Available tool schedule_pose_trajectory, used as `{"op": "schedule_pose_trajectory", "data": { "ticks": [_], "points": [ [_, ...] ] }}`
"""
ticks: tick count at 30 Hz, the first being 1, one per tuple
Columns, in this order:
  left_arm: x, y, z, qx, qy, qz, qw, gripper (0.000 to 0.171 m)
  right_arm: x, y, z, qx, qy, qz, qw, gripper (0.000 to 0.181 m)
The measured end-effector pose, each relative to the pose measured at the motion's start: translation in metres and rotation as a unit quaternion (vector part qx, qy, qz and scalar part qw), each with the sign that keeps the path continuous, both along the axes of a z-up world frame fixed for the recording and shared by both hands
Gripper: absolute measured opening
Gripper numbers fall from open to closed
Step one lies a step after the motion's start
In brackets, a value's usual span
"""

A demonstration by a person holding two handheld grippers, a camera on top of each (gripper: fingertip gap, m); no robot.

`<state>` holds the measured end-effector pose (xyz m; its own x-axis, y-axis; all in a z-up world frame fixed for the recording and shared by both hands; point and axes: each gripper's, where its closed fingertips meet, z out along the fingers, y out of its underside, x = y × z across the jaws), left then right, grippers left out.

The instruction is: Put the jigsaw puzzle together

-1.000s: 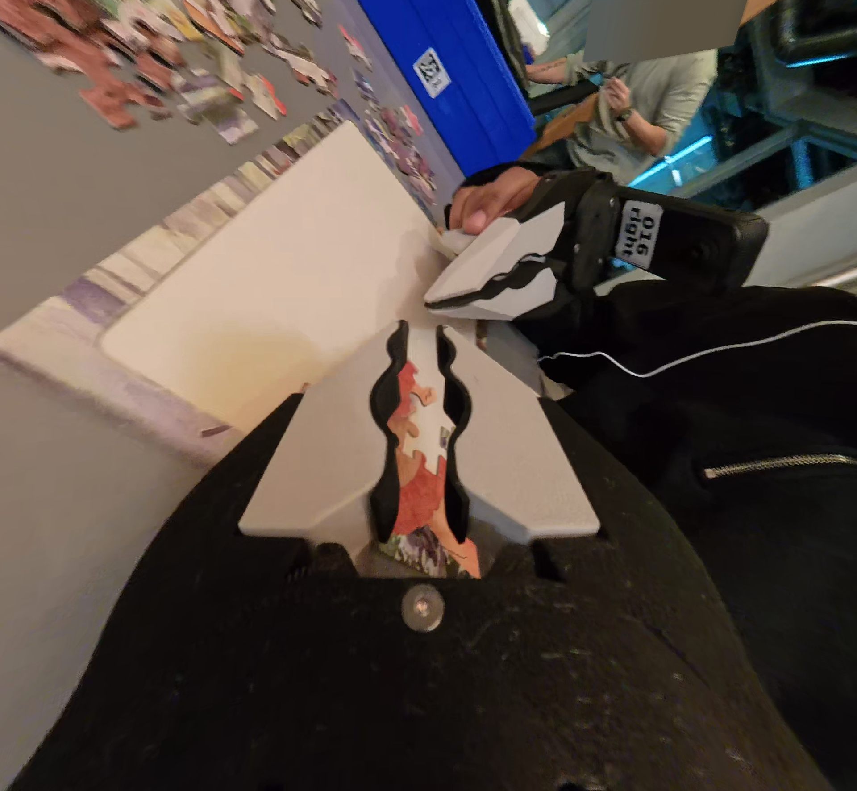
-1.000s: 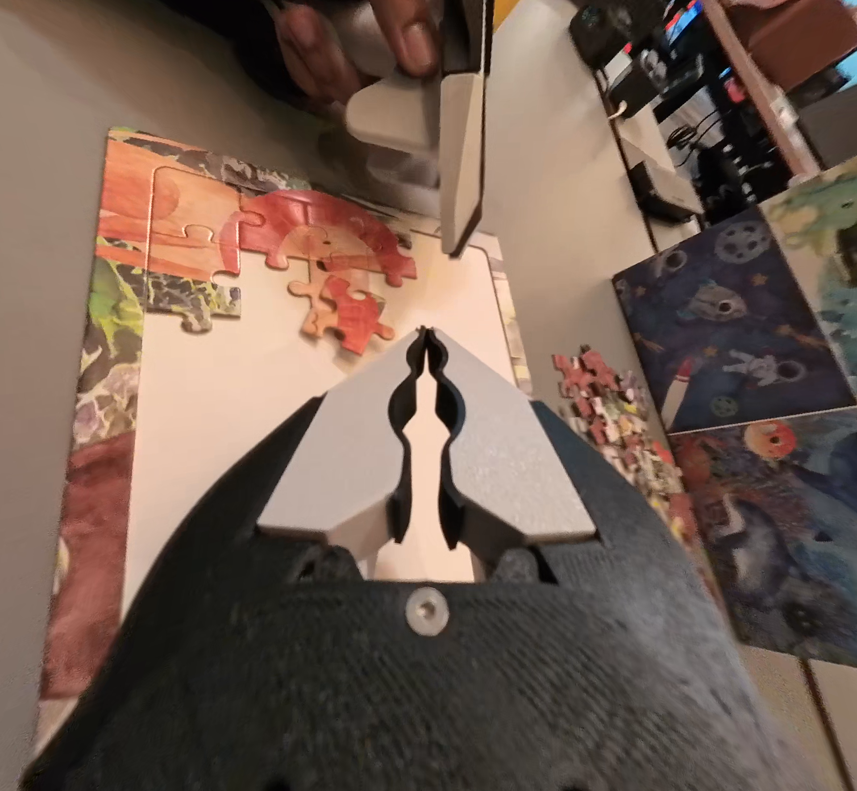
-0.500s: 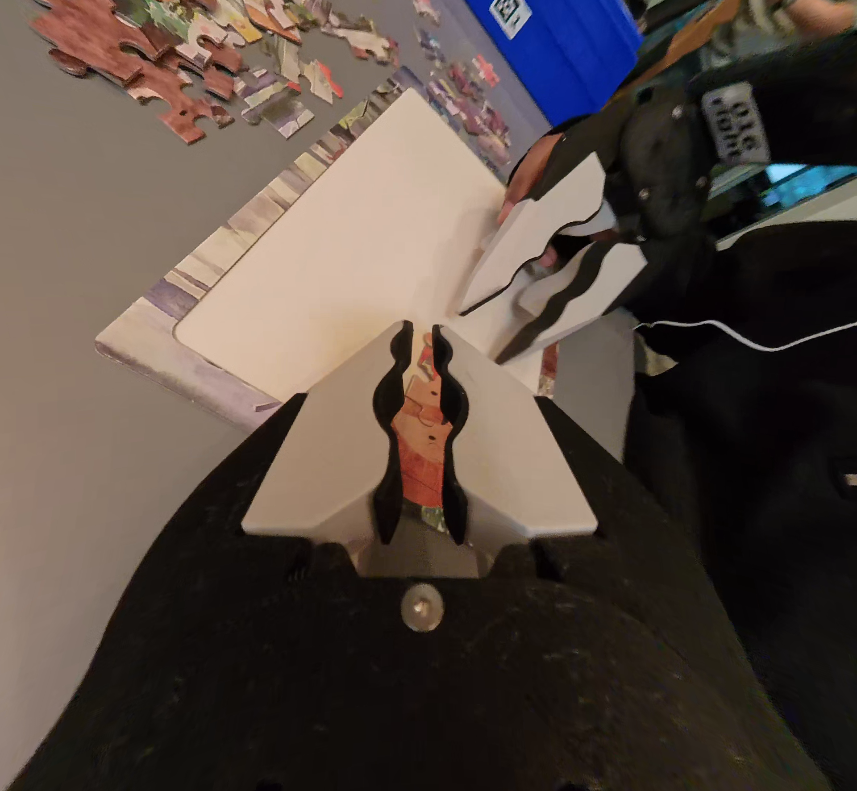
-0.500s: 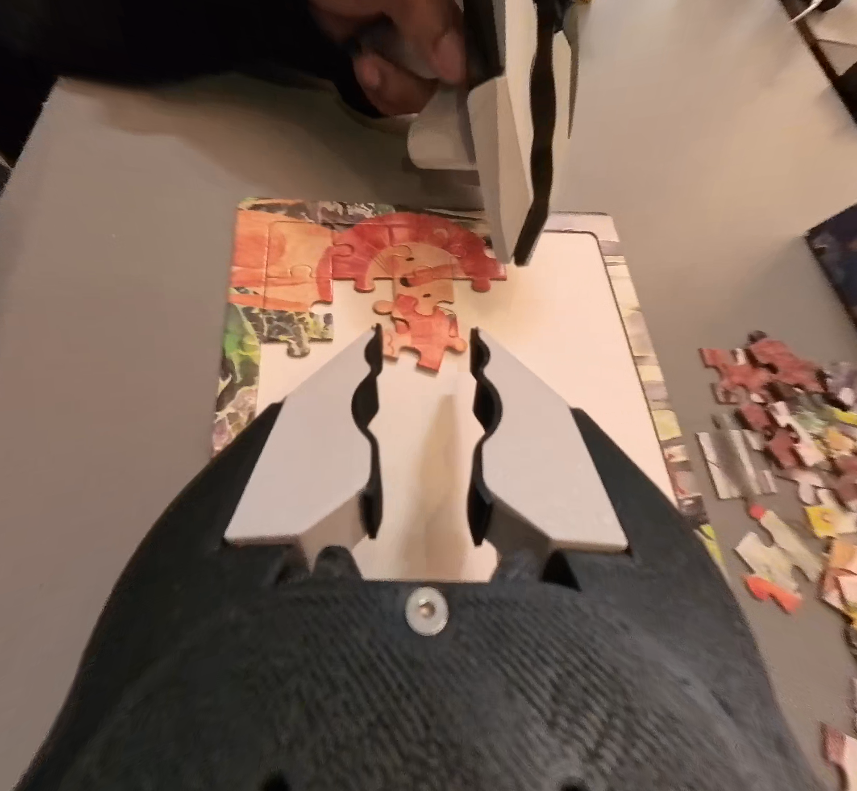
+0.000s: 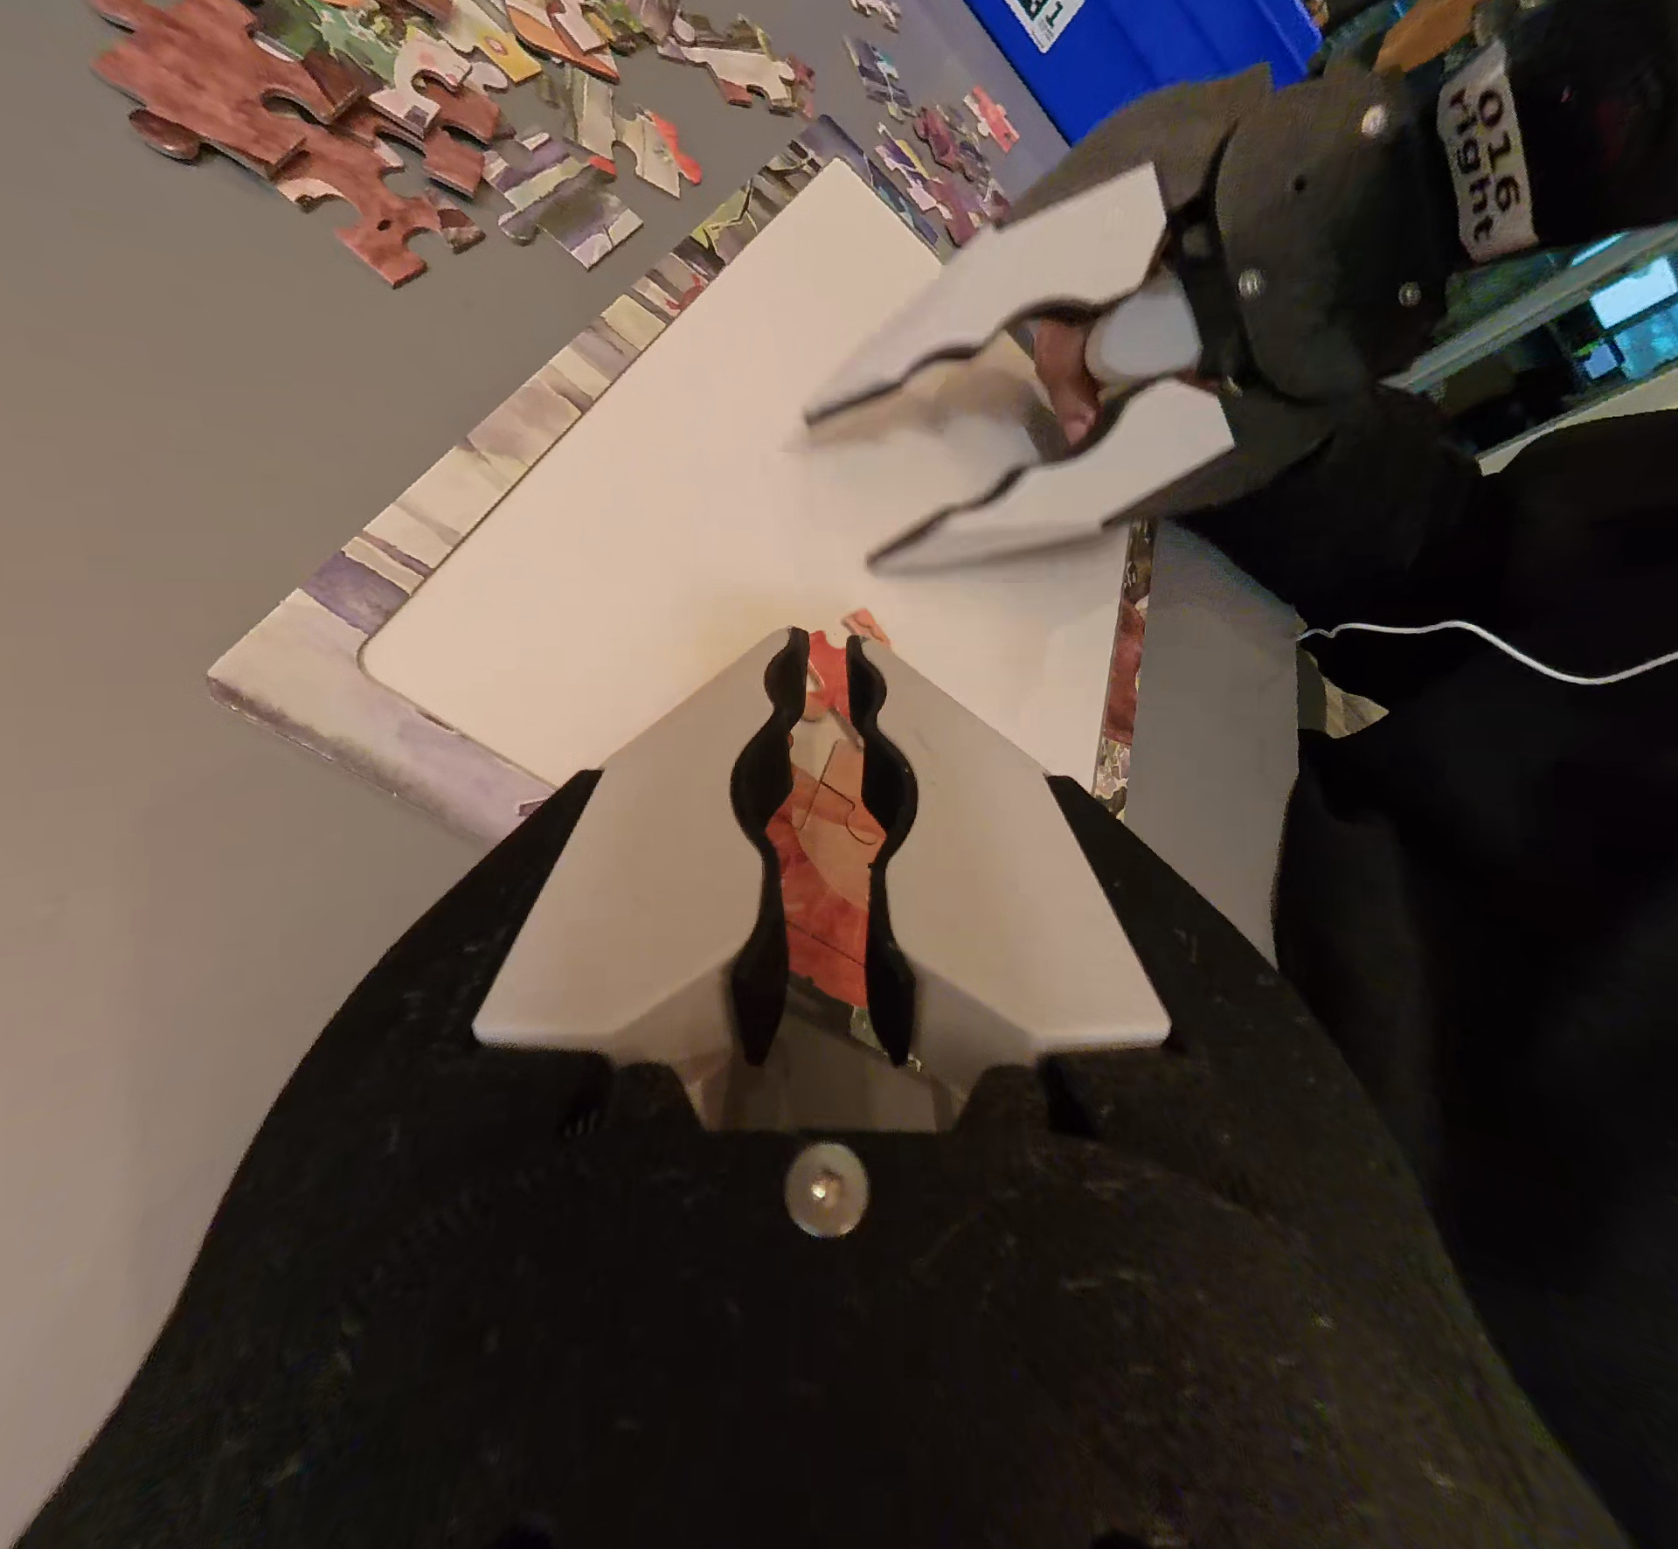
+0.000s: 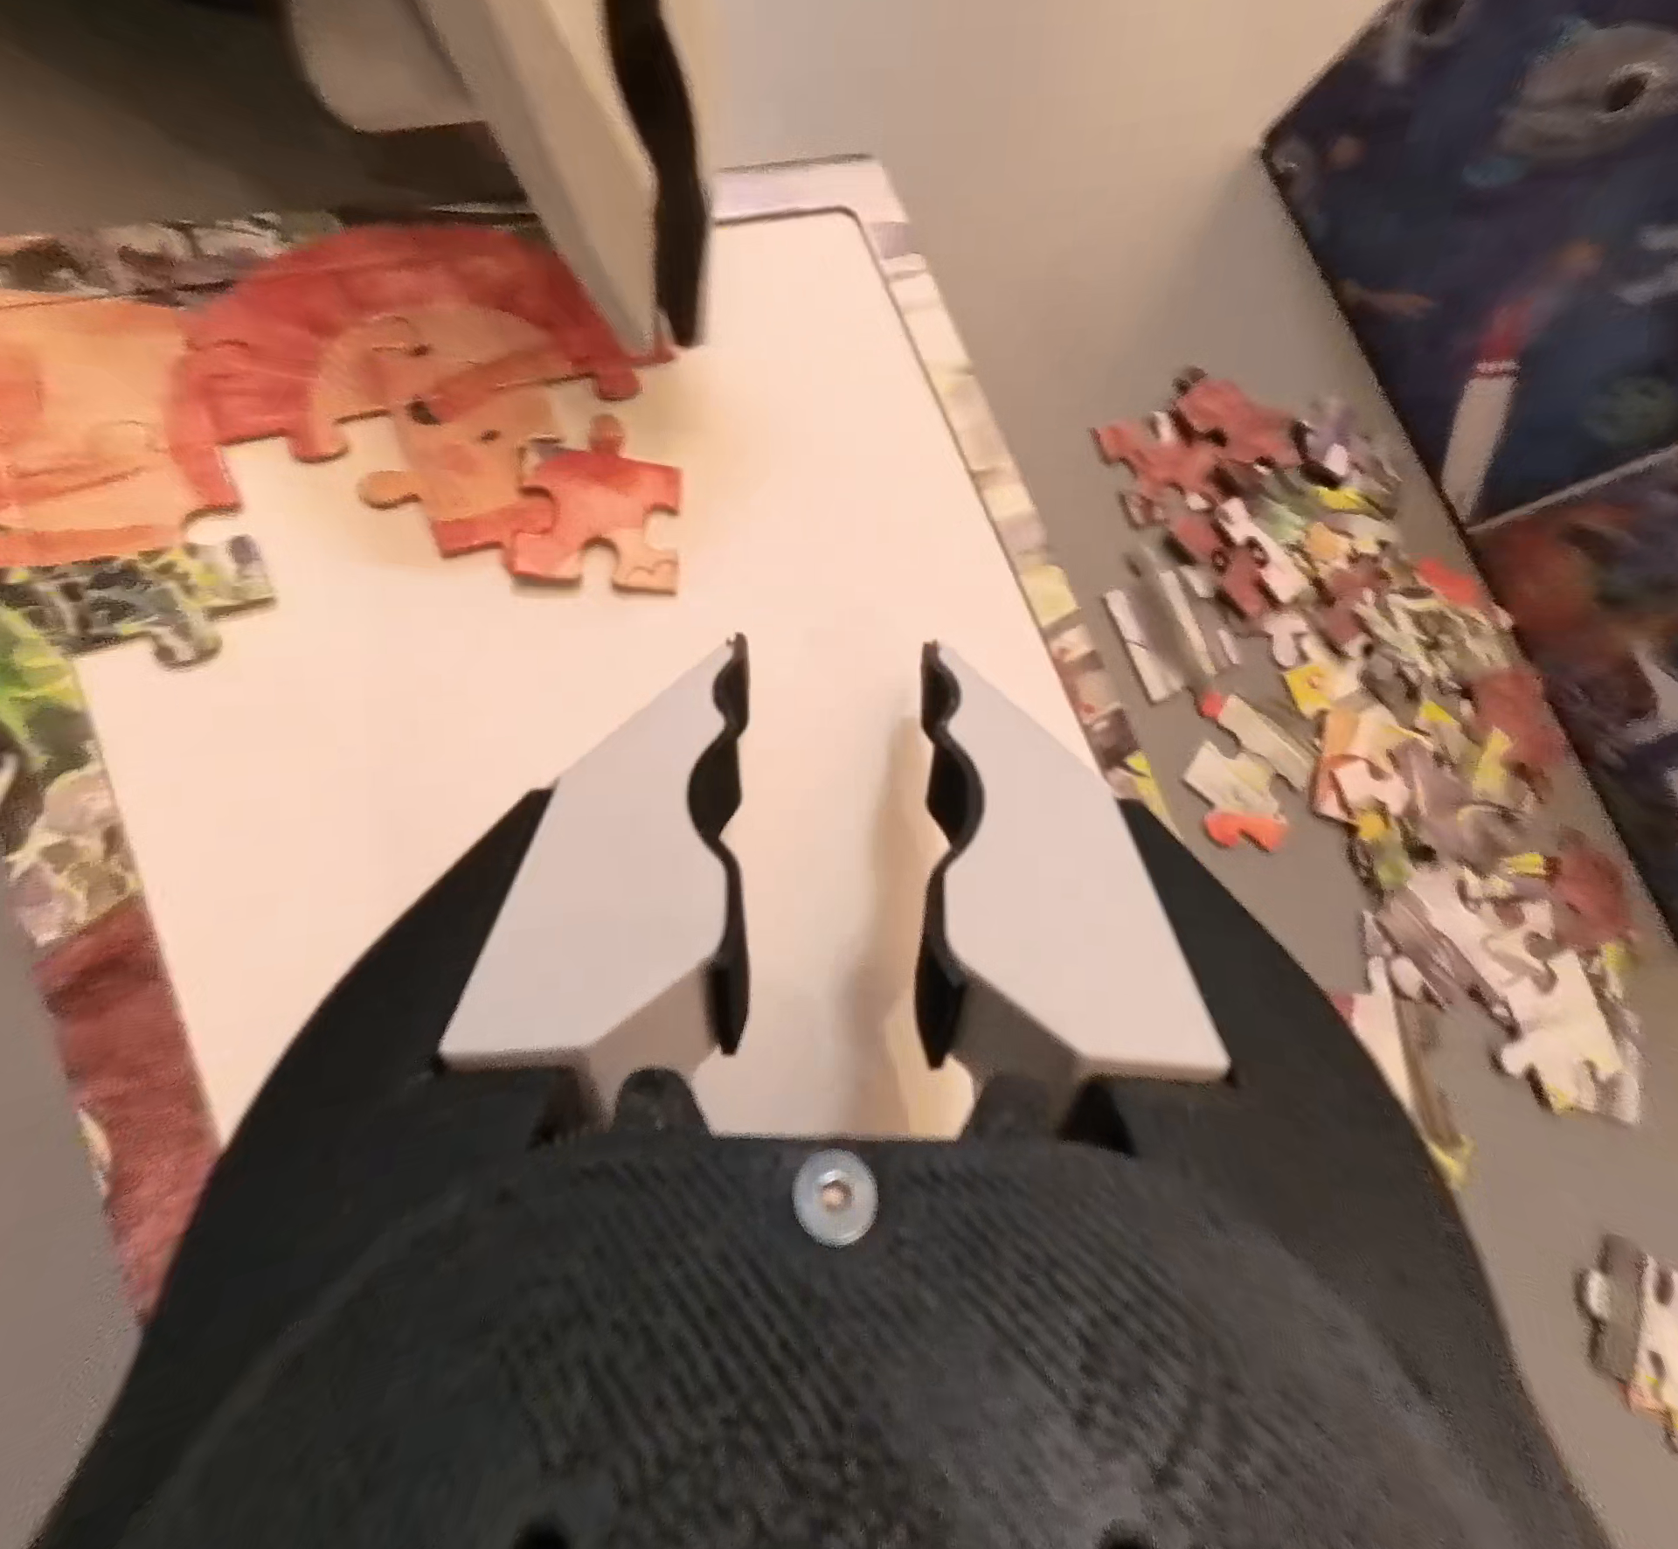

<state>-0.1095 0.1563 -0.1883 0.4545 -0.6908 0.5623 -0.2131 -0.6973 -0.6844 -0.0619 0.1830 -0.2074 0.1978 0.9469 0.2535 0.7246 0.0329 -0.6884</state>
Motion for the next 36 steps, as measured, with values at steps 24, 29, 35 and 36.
{"op": "schedule_pose_trajectory", "data": {
  "ticks": [24, 29, 35, 36],
  "points": [
    [-0.016, 0.012, -0.004, 0.029, 0.05, 0.038, 0.998, 0.005, -0.025, -0.023, 0.006, -0.092, 0.07, 0.002, 0.993, 0.046],
    [-0.003, 0.002, -0.007, 0.022, 0.043, 0.004, 0.999, 0.01, -0.028, -0.028, -0.002, -0.085, 0.042, 0.003, 0.995, 0.048],
    [0.005, -0.006, -0.018, 0.023, 0.073, -0.023, 0.997, 0.015, -0.012, -0.001, -0.003, -0.054, 0.029, -0.052, 0.997, 0.038],
    [0.006, -0.007, -0.018, 0.026, 0.076, -0.027, 0.996, 0.015, -0.008, 0.006, -0.003, -0.043, 0.028, -0.064, 0.997, 0.037]
  ]
}}
